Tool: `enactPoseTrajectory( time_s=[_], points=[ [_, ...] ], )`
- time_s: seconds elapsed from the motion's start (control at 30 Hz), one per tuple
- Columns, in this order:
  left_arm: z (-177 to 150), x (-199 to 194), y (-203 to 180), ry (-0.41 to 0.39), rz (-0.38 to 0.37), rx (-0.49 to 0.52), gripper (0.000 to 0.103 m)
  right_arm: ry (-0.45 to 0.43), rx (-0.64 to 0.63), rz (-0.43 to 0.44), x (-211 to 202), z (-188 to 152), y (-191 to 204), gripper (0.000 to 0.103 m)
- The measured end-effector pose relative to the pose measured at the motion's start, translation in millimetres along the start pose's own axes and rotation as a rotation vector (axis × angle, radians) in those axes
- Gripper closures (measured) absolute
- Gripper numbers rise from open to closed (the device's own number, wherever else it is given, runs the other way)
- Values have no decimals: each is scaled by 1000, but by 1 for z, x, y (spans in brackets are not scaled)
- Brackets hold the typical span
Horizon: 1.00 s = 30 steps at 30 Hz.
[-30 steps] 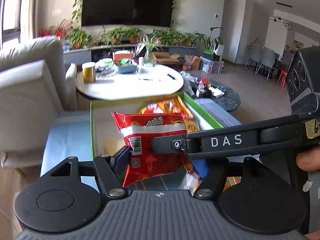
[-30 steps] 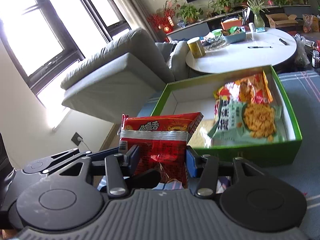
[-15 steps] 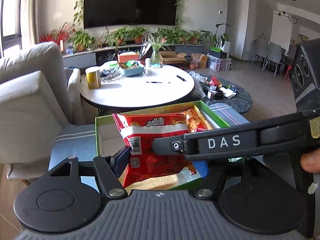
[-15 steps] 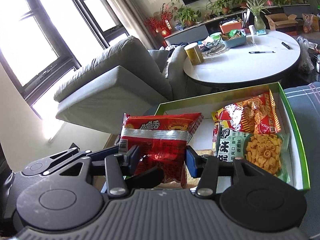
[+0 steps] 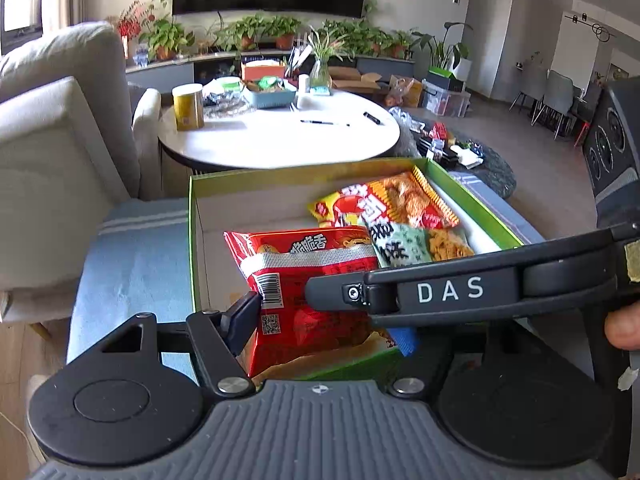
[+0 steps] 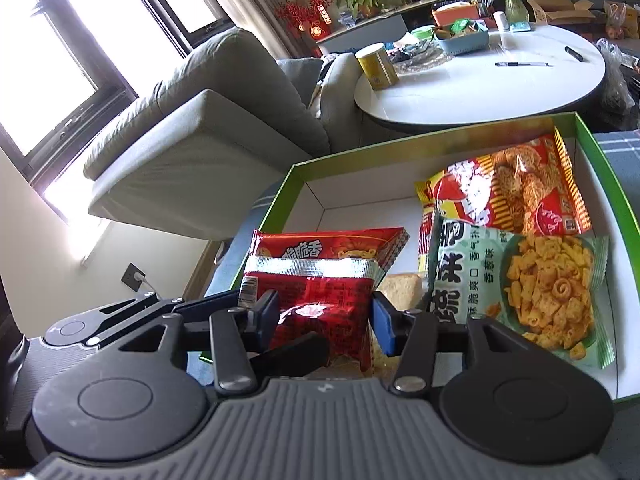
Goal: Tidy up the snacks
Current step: 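Grasp the red chip bag with the right gripper, drop it into the box, then reach the right gripper down to the red bag with a round biscuit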
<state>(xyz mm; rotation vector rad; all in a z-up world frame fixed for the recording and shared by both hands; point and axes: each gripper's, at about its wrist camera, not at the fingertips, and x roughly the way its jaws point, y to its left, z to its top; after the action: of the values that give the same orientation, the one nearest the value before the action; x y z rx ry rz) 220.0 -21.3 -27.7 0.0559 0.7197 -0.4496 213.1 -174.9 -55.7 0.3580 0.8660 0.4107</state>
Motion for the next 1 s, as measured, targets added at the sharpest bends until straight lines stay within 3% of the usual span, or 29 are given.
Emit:
enactPoseTrajectory(
  time_s=[0.27,0.63,0.83,1.0],
  points=[
    [-10,-12,2,19,-12,-18,37,40,15,3,-2,-8,0,48],
    [-26,-61,-1,-33,3,-37,37,-40,8,38,-47,-25,7,47],
    [-46,-100,2,-104,61,-67,35,-66,14,63,-70,-43,11,46],
    [-64,-117,9,-69,124,-124,34,-43,-37,86,-78,-60,25,46]
  ],
)
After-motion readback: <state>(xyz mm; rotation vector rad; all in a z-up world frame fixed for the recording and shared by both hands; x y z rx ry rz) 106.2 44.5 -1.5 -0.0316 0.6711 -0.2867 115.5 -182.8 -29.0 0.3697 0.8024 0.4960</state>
